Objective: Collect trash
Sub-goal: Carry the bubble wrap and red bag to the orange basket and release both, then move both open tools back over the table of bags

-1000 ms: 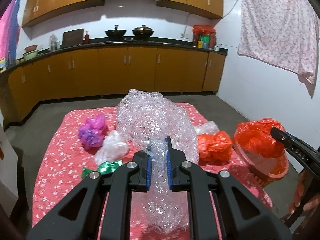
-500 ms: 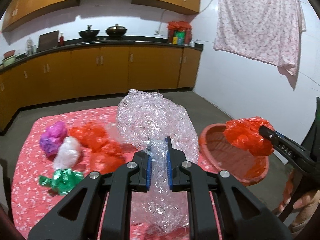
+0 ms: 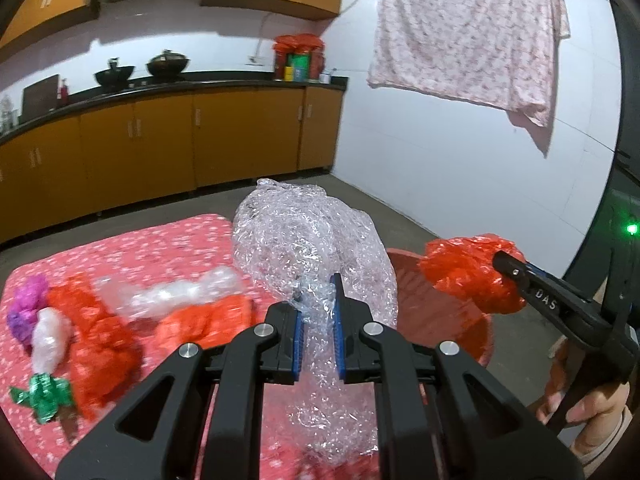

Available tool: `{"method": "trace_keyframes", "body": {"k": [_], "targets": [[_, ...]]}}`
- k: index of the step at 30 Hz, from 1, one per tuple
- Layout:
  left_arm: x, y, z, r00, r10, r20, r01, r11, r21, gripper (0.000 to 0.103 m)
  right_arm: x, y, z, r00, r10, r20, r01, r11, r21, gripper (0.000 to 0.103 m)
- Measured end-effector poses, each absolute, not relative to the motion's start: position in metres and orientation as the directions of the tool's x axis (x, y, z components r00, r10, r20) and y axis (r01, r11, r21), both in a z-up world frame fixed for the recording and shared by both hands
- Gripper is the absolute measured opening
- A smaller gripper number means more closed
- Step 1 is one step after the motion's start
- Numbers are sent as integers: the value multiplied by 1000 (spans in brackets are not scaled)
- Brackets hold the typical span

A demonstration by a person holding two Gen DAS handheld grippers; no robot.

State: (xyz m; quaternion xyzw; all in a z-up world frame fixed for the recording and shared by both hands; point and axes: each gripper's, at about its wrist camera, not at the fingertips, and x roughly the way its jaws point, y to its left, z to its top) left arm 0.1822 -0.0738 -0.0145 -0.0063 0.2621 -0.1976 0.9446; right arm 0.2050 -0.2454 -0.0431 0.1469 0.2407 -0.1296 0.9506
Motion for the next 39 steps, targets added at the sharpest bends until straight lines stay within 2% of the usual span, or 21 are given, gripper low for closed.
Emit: {"method": "trace_keyframes", "body": {"k": [24,27,28,30,32,33,36,39], "targets": [[227,-138,-43,699,-458,-549,467,874,-135,12,232,-278,-73,825,-202,-528,402,866,298,24],[232,-142,-44,693,-461,-555,472,871,-134,12,234,-279,-75,828,-195,-526,398,865,305,26],[233,-143,-45,693,-459,-556,471,872,-133,12,234,-278,-76,830,-190,-525,394,865,310,29],[235,-144,-47,688,-461,-560,472,871,-136,18,234,-278,-77,834,-182,-520,387,866,317,31],[236,-143,-48,685,-461,-565,466,873,-147,42,234,-279,-77,835,-179,-520,383,867,318,36],[236,-142,-49,686,-460,-563,462,874,-152,46,233,-279,-78,835,-180,-519,384,867,318,40],[237,-137,-49,691,-448,-567,444,882,-155,49,231,-281,-79,832,-186,-523,392,865,315,45],[238,-127,-49,702,-425,-572,414,897,-159,50,225,-281,-79,828,-213,-519,409,862,299,56]]}}
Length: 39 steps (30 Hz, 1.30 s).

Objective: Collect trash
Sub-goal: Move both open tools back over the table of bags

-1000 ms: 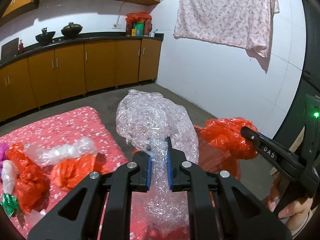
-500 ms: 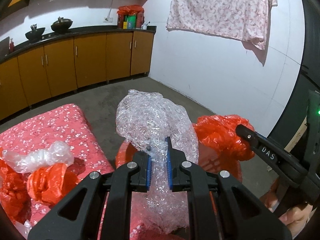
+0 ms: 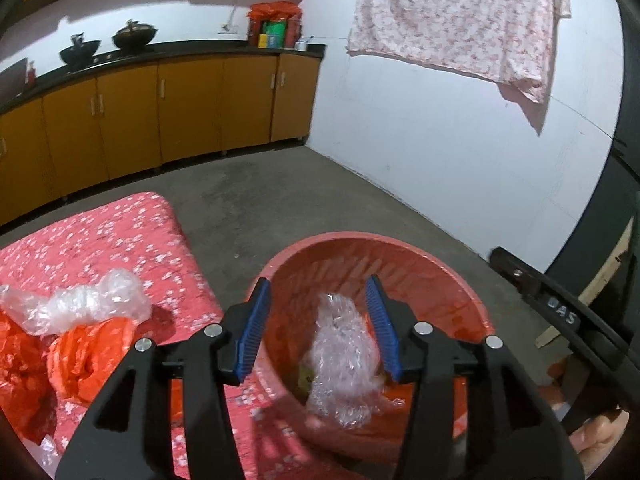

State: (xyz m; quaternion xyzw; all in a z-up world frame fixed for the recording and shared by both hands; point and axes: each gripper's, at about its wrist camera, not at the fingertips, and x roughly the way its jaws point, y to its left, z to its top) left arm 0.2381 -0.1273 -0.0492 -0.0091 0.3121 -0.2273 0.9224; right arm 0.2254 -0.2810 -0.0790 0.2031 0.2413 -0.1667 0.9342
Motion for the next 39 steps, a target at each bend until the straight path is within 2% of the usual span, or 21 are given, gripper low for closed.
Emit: {"method": "trace_keyframes", "body": {"k": [7,10,18,20,26,34,39], "targets": [[226,-101,-41,753,-362,-549,352,927,-128,65,216,-266,-68,840,-266,-473,412,880,236,84],[215,-87,-36,780,-329,-533,324,940,-106,70,214,-254,-61,847,-269,-458,396,895,207,89],[186,-35,-22,838,-242,-490,239,968,-69,81,213,-211,-51,868,-214,-447,319,932,172,95],[179,-20,-19,850,-214,-481,210,976,-65,87,213,-196,-49,872,-197,-448,292,944,154,96],[155,40,-18,883,-84,-462,71,996,-45,97,217,-150,-46,883,-128,-452,196,975,105,98],[134,127,-47,852,171,-495,-163,985,59,99,227,-94,-53,877,-9,-481,68,992,104,98],[135,165,-68,799,227,-556,-231,971,64,99,240,-66,-60,861,38,-507,21,994,111,98]]}}
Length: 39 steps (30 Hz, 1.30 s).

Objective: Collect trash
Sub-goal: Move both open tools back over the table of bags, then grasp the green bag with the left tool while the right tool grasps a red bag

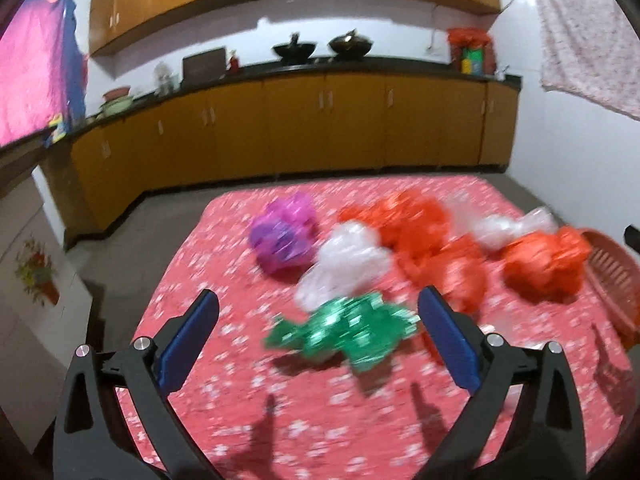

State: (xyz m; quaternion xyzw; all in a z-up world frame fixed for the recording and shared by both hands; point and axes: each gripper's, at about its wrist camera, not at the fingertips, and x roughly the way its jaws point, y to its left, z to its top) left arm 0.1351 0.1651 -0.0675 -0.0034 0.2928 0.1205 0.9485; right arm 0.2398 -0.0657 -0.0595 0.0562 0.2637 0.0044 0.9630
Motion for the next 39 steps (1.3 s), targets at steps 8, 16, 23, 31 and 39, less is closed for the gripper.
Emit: {"method": "trace_keyframes", "body": {"k": [8,16,23,31,39], "targets": [[144,179,-89,761,218,-611,-237,970,52,99,262,-37,-70,840,58,-540,1,994,107,98],[157,182,-102,718,184,-671,-204,978,50,99,288,-12,-86,803,64,-592,-22,997,77,98],[165,182,-108,680,146,-719,-171,985,39,95,308,-3,-101,761,74,-644,-20,996,91,98],[176,178,-115,644,81,-760,-137,990,-12,67,318,11,-107,728,121,-675,-81,993,90,89],[176,173,-115,651,61,-756,-109,994,-14,41,315,19,-109,708,176,-684,-141,984,107,58]]}}
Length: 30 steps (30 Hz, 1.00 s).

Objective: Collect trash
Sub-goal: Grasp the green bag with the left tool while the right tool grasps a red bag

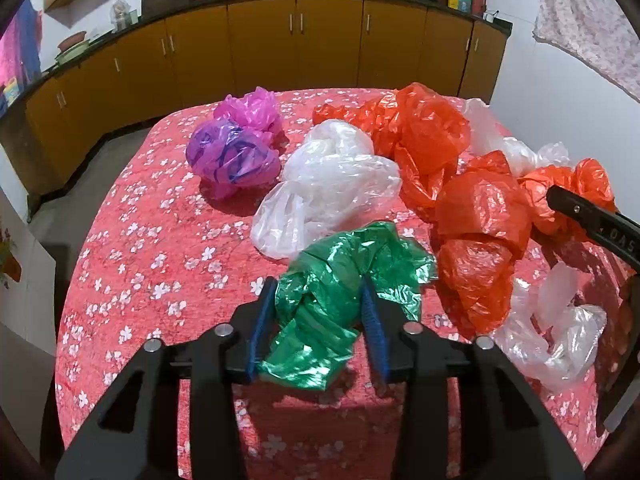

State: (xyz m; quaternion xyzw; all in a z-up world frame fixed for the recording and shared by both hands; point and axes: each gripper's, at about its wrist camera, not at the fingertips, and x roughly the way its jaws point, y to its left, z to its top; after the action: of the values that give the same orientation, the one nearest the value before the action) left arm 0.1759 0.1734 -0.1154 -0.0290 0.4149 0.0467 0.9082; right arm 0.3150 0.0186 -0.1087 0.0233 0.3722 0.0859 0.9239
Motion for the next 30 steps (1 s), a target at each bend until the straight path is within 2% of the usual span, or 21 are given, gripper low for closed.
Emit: {"method": "trace_keyframes", "body": {"k": [10,30], "targets": [[164,178,-107,690,52,-722,-107,994,-31,37,303,14,-101,717,183,-673,-149,983,107,42],[134,179,-65,765,54,-642,-115,992,-54,37,263,-18,-72,746,188,-639,-112,981,158,36]]}}
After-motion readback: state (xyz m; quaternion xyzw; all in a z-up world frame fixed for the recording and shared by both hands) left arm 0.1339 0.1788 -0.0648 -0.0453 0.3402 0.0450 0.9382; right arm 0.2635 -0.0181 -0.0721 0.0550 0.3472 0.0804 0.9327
